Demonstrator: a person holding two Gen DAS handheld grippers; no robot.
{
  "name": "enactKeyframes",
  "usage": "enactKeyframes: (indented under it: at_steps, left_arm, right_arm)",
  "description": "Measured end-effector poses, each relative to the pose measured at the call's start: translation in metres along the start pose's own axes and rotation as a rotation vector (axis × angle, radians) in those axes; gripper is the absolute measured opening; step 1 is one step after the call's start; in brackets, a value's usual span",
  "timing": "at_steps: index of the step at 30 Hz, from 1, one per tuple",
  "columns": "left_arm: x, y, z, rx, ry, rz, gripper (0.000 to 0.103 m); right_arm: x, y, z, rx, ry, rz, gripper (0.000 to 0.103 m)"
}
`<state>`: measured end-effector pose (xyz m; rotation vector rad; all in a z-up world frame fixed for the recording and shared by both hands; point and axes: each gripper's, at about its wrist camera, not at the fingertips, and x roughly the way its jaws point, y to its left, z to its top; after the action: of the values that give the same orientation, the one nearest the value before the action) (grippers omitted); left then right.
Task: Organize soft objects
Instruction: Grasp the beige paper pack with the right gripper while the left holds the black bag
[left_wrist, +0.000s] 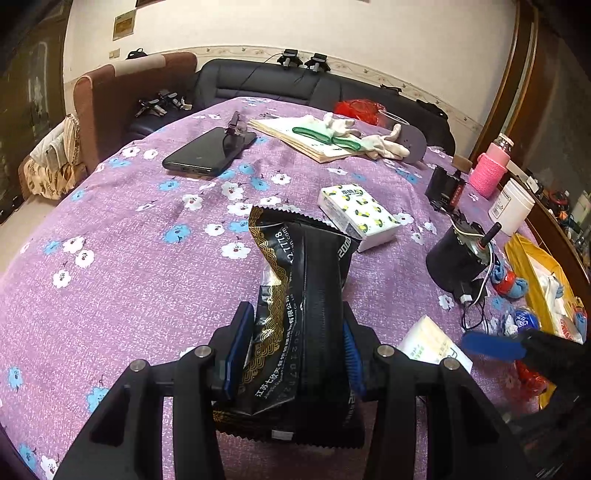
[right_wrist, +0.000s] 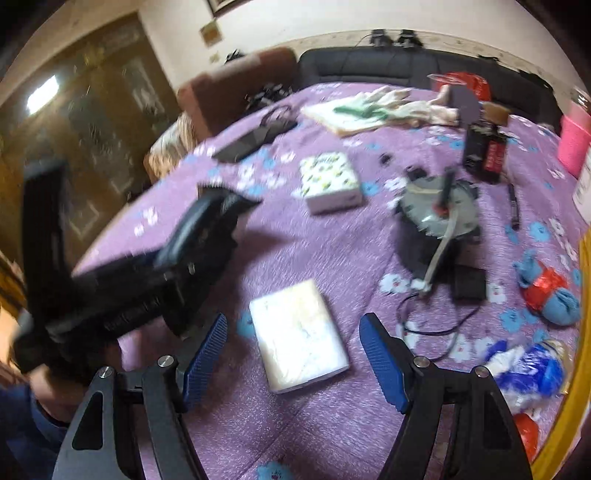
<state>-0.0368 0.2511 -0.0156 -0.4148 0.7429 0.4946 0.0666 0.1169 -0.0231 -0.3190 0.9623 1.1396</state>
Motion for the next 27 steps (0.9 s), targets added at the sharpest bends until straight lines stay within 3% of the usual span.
enactKeyframes:
  at_steps: [4,5,6,8,12,16,20,27]
  left_arm:
    - [0.002,-0.003,-0.001,0.009,0.002,0.003,0.044]
    - [0.002,-0.004,-0.001,0.013,0.002,0.003,0.044]
    - [0.003,-0.006,-0.001,0.017,0.003,0.003,0.044]
    - [0.003,-0.009,-0.002,0.029,0.001,-0.016,0.044]
    - [-0.006,-0.021,-0.004,0.076,-0.047,-0.038,0.044]
    - [-0.017,-0.030,-0.006,0.114,-0.111,-0.052,0.044]
    - [-0.028,-0.036,-0.007,0.139,-0.178,-0.036,0.044]
    - [-0.031,-0.042,-0.006,0.163,-0.207,-0.011,0.044]
  right_arm:
    - [0.016,0.007,-0.006,-0.072,0.027,-0.081,0.079]
    - [0.014,0.007,-0.007,-0.081,0.007,-0.095,0.073]
    - [0.013,0.005,-0.007,-0.078,0.000,-0.111,0.052]
    - [0.005,-0.005,-0.006,-0.033,-0.038,-0.081,0.047]
    - [-0.022,-0.018,-0.006,0.021,-0.176,-0.127,0.046]
    - [-0.048,-0.021,-0.007,0.052,-0.299,-0.118,0.046]
    - [-0.058,-0.023,-0.009,0.071,-0.352,-0.166,0.046]
    - [-0.063,-0.018,-0.008,0.068,-0.405,-0.183,0.046]
